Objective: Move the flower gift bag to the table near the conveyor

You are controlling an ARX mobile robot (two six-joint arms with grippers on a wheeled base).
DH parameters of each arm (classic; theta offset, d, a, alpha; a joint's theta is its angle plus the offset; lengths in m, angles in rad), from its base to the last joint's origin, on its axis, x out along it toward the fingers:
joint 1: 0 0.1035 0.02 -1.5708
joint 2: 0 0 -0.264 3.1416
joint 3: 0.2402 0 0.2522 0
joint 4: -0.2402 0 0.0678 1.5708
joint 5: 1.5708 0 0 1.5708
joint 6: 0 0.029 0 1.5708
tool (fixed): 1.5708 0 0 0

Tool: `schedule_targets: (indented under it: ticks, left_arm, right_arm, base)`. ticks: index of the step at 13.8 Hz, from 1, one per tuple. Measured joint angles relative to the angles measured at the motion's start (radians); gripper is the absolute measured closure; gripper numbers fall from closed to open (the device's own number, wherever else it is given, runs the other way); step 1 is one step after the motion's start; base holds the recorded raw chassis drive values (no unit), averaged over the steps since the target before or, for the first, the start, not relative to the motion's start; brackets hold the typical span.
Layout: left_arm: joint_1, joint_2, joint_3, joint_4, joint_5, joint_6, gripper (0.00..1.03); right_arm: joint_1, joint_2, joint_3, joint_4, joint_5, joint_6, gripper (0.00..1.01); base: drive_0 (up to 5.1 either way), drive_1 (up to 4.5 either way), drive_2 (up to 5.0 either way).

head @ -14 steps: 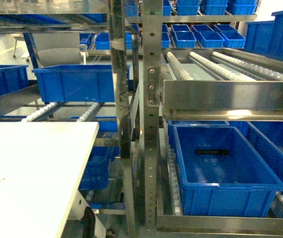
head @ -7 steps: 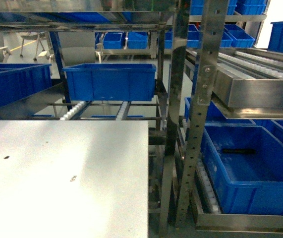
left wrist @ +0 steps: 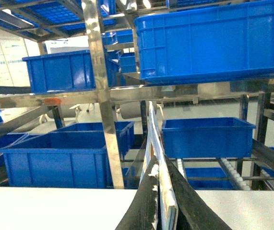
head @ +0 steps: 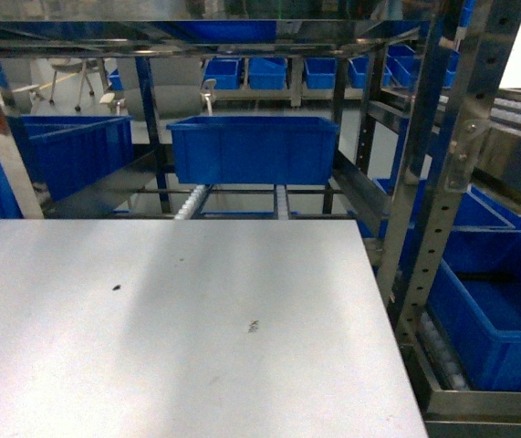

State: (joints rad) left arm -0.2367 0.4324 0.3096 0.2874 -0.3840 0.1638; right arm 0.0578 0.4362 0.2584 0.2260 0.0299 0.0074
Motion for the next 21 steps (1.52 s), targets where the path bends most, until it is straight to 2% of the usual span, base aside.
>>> schedule_targets:
  ticks: [21]
  left_arm:
    - [0.0,0.002,0.0,-0.002,0.0,0.001,1.01]
  right_arm:
    - [0.0,0.0,0.0,-0.002,0.0,0.0,0.99]
  base:
    - [-5.0,2.44,2.4]
